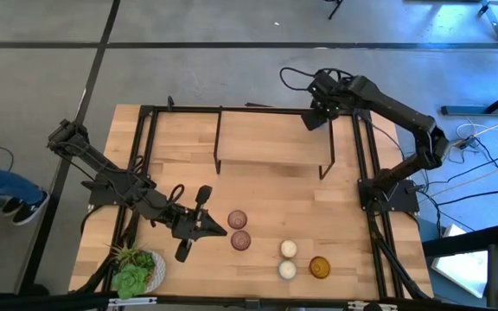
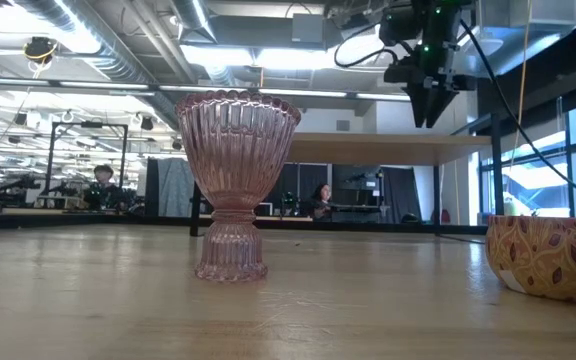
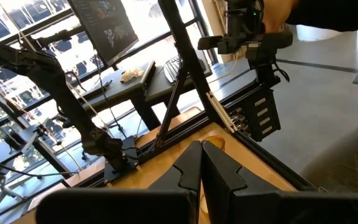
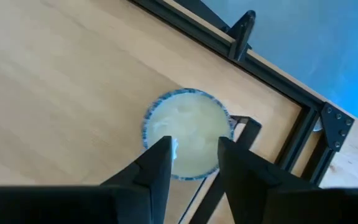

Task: Pick & Place candle stick holders
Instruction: Put the blue candle on the shelf, then put the violet candle holder on the shelf aligned with the blue candle

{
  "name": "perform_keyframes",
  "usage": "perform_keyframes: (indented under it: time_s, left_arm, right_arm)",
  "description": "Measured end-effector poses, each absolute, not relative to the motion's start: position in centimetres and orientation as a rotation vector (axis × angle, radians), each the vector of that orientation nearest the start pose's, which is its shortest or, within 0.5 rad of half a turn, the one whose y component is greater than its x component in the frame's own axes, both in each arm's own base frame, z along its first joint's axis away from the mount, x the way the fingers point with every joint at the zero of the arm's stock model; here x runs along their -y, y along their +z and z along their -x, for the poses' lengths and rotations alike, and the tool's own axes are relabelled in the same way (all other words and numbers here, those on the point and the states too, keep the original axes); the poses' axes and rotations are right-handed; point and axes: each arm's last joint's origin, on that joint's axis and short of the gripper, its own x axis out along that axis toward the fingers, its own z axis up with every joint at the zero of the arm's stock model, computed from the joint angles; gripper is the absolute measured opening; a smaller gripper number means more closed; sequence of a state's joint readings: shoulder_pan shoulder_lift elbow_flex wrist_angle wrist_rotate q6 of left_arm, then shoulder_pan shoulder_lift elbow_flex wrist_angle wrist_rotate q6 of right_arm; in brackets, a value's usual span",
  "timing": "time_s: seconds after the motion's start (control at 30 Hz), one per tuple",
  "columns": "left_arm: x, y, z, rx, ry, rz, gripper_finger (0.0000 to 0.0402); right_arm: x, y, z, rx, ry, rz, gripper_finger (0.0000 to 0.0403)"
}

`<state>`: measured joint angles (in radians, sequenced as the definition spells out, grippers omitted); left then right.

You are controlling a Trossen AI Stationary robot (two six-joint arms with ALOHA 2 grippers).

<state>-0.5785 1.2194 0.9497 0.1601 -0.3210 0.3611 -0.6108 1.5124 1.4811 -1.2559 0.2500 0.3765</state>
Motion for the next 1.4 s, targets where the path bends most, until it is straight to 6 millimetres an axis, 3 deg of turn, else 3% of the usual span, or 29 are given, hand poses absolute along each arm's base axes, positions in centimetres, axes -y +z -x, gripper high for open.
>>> perform_keyframes:
  time_s: [0.43, 0.77, 1.03, 1.17, 1.4]
  left_arm:
    - [14.3, 33.3, -23.6, -0.052, -0.273, -0.407, 0.0004]
    - [14.3, 33.3, -23.6, -0.056, -0.272, -0.409, 0.0004]
    - [14.1, 33.4, -23.6, -0.064, -0.209, -0.393, 0.0004]
    - [14.1, 33.3, -23.6, -0.066, -0.21, -0.375, 0.0004]
    - [14.1, 33.3, -23.6, -0.074, -0.21, -0.354, 0.0004]
  right_arm:
    - [15.3, 33.1, -24.8, -1.038, -0.709, -0.563, 0.0133]
    - [11.0, 33.3, -27.3, -1.05, -0.399, -0.494, 0.0133]
    - [3.4, 33.8, -30.0, -1.004, -0.023, -0.294, 0.0133]
    - [-1.2, 33.8, -30.3, -1.014, 0.114, -0.186, 0.0133]
    - [-10.1, 34.3, -29.4, -0.916, 0.187, 0.003, 0.0133]
